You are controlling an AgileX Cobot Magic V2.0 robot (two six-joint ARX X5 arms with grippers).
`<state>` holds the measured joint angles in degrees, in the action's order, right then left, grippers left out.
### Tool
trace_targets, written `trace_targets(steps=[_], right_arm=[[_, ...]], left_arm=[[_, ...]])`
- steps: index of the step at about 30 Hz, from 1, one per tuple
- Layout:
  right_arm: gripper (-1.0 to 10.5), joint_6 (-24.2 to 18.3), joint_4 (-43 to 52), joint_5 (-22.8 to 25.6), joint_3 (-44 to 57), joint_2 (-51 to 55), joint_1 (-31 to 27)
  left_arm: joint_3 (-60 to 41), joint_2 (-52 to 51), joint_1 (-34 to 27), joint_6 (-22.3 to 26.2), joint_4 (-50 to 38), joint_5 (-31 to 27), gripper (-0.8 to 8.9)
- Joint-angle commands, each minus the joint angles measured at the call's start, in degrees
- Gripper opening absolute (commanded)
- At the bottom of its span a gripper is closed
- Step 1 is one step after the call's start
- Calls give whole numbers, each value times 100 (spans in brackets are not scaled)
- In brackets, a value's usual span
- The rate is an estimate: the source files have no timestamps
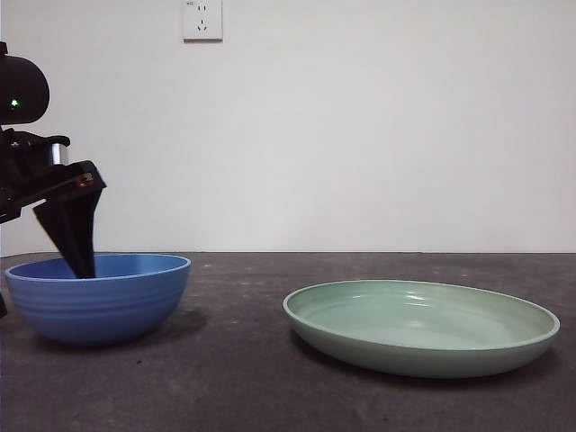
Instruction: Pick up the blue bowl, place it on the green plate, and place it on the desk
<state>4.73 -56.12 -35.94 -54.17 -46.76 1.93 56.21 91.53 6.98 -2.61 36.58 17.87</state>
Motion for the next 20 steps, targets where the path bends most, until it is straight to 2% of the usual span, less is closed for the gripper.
trace_targets(steps=[1, 6, 7, 13, 16, 20], right_arm=[[606, -70, 28, -9, -90, -33, 20], [606, -70, 28, -9, -90, -33, 20], [606, -70, 28, -9, -90, -33, 20], [606, -68, 31, -9, -90, -33, 20], [606, -68, 31, -9, -90, -33, 20], [606, -70, 33, -9, -90, -33, 20]], left_arm=[[127, 76, 0, -66, -55, -13, 285], [127, 76, 0, -28, -61, -13, 30], [127, 76, 0, -9, -68, -13, 3], [286, 76, 26, -120, 48, -15, 7], [651, 76, 162, -457, 393, -17, 8], [1340, 76, 501, -466, 909, -22, 8]])
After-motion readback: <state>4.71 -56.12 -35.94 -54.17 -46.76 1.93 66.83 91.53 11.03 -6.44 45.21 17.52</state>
